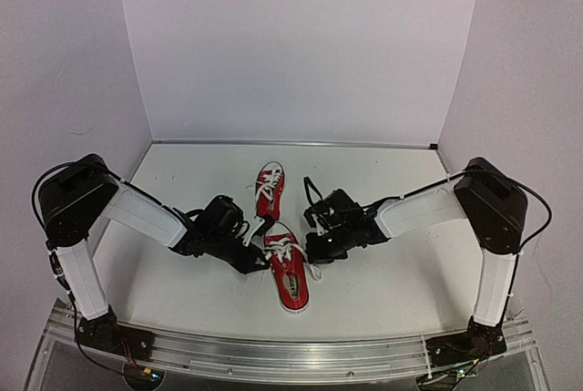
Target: Tie the shoes
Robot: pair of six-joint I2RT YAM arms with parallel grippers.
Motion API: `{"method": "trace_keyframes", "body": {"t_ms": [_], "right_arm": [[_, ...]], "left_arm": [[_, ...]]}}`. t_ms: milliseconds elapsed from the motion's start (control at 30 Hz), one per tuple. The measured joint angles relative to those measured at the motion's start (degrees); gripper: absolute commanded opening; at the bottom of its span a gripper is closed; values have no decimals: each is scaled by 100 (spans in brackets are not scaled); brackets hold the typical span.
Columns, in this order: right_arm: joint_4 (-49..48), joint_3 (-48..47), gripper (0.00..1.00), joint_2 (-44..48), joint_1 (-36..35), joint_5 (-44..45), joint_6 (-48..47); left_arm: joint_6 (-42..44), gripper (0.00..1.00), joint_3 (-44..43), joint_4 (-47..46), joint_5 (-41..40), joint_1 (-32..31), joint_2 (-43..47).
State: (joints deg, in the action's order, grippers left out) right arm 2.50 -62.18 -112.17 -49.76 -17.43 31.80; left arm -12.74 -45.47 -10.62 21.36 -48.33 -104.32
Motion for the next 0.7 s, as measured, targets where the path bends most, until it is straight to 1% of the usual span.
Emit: {"method": "trace_keyframes", "body": {"t_ms": [467, 700], "right_arm": [[-306, 217, 0, 82, -130, 125, 297], [-308, 565, 0, 323, -432, -214, 343]], "left_arm": [[-65, 0, -38, 162, 157, 136, 16], [-63, 0, -151, 107, 60, 354, 16]]}}
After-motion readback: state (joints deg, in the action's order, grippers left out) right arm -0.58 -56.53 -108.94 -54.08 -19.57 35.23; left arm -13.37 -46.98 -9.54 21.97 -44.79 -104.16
